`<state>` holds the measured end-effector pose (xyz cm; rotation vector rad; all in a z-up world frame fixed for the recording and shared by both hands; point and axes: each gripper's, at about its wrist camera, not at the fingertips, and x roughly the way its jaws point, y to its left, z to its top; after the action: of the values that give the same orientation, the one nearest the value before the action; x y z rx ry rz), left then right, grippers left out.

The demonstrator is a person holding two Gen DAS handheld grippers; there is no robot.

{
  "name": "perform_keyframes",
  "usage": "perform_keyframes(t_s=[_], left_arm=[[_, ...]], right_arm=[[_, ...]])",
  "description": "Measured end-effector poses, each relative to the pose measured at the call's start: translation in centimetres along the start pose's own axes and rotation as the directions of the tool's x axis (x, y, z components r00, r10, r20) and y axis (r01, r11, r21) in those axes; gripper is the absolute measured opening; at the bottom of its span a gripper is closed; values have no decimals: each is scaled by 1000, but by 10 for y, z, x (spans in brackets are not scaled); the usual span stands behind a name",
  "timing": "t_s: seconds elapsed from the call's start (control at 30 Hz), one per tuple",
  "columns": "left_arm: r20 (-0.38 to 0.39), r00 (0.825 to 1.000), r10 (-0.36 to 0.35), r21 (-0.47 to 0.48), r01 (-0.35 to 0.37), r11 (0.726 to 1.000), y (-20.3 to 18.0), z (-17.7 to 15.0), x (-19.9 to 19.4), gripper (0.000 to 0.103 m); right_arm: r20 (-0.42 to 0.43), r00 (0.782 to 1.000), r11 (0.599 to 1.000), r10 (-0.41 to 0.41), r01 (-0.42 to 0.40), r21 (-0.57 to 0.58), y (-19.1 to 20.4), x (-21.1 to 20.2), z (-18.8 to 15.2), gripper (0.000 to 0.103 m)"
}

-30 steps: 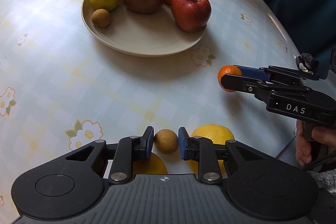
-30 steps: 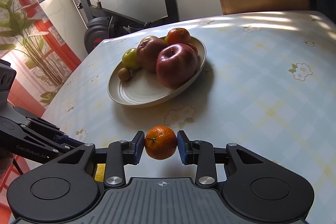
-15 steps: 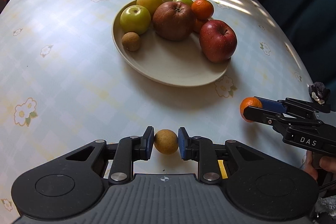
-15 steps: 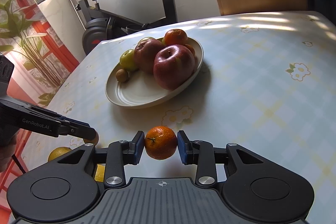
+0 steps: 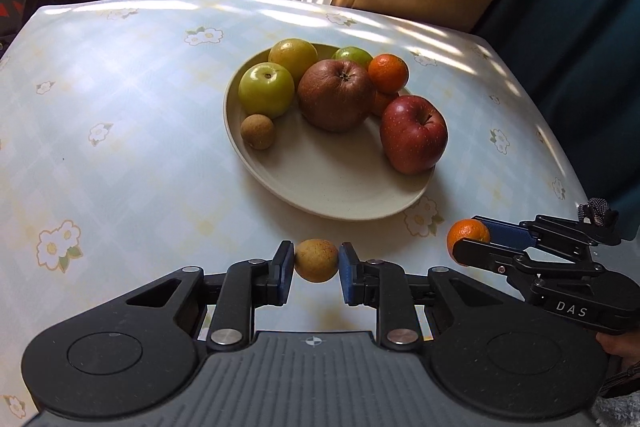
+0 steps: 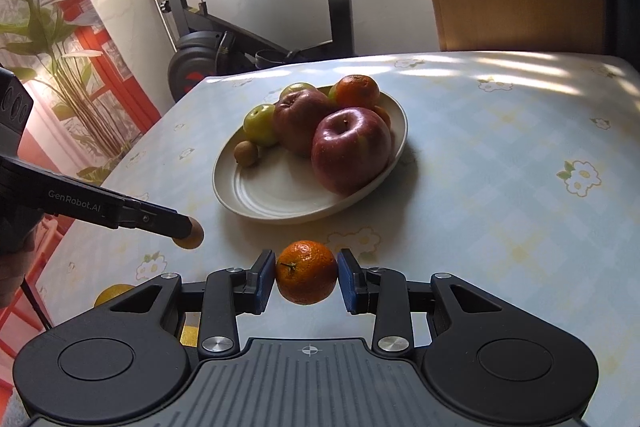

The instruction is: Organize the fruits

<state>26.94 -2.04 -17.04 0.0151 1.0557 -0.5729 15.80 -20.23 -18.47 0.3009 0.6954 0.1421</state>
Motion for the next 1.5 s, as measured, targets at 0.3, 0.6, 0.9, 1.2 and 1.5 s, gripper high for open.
perform_keyframes(t_s=[0.3, 0.6, 0.9, 1.2, 1.5], left_arm=[[121, 993, -4, -27, 7, 1000, 4, 44, -7, 18], [-18, 1000, -13, -18, 12, 1000, 37, 22, -8, 30], [-9, 989, 145, -178, -145, 973, 102, -34, -53, 34], [-11, 961, 277, -237, -271, 933, 139, -66, -78, 35], [-36, 950, 311, -280, -309, 909, 150, -74, -59, 35]], right_arm=[[73, 997, 992, -28, 36, -124, -2, 3, 61, 31], [35, 999, 989, -2, 7, -146, -2, 18, 61, 31], [-1, 1000, 992, 13, -13, -124, 4, 26, 37, 31], [-13, 999, 991, 37, -38, -129, 16, 28, 33, 31], [-13, 999, 990, 32, -33, -137, 18, 25, 34, 31]])
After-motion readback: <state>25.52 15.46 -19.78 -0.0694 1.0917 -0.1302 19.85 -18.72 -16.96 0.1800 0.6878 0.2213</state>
